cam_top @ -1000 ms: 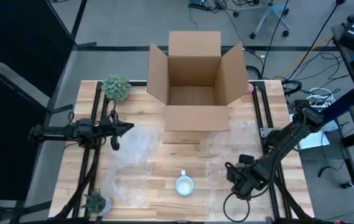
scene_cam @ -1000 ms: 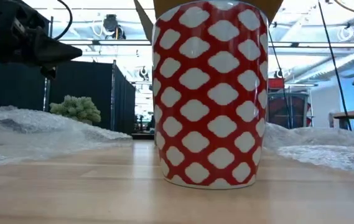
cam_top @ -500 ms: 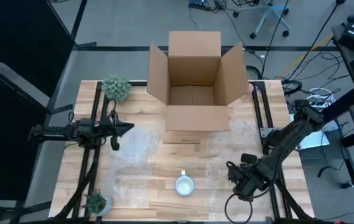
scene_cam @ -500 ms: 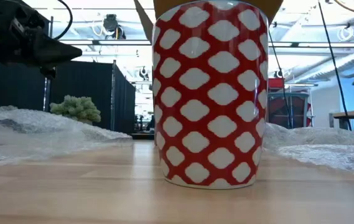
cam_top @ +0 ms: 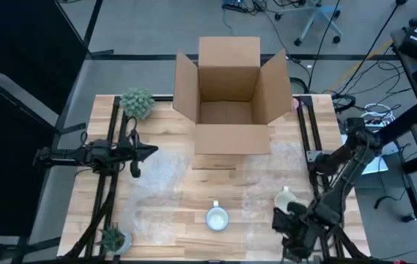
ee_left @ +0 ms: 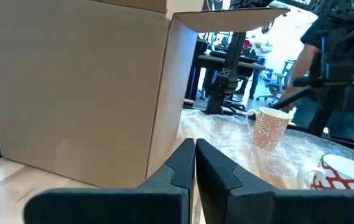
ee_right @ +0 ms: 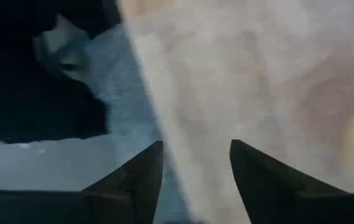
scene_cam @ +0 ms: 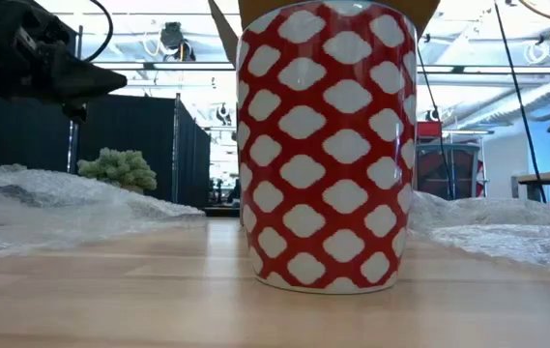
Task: Wrap mug
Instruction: Wrap the yellow mug with the bubble wrap
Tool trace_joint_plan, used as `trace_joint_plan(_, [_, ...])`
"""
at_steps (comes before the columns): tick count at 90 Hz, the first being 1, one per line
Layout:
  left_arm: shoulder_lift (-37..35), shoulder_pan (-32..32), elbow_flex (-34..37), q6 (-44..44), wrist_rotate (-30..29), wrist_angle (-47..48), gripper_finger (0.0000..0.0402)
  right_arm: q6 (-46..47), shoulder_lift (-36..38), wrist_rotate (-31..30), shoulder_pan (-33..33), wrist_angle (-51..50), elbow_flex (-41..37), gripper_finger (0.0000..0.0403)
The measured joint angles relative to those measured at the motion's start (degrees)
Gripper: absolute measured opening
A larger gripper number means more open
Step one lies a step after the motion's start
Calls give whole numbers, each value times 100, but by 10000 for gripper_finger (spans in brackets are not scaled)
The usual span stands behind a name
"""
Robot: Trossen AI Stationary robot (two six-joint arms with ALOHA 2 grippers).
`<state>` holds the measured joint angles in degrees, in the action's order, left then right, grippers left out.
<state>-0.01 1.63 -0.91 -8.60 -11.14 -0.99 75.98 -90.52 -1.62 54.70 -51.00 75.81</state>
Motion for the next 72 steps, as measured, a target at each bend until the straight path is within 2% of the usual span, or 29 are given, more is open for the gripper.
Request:
trace_joint_plan(15, [0,0,0,-3,9,0,0,256,-586,-295,303,896,0,158])
trace_joint_plan(41, [0,0,0,-4,50,8,0,138,-2108,-257,446,2893,-2,155])
trace_joint_plan(57, [0,0,0,-7,52,11,0,197,-2554,-300,439,3036,-4,154])
trace_joint_plan(72, [0,0,0,-7,52,7,0,138,-2648,-294,439,2802,11,154])
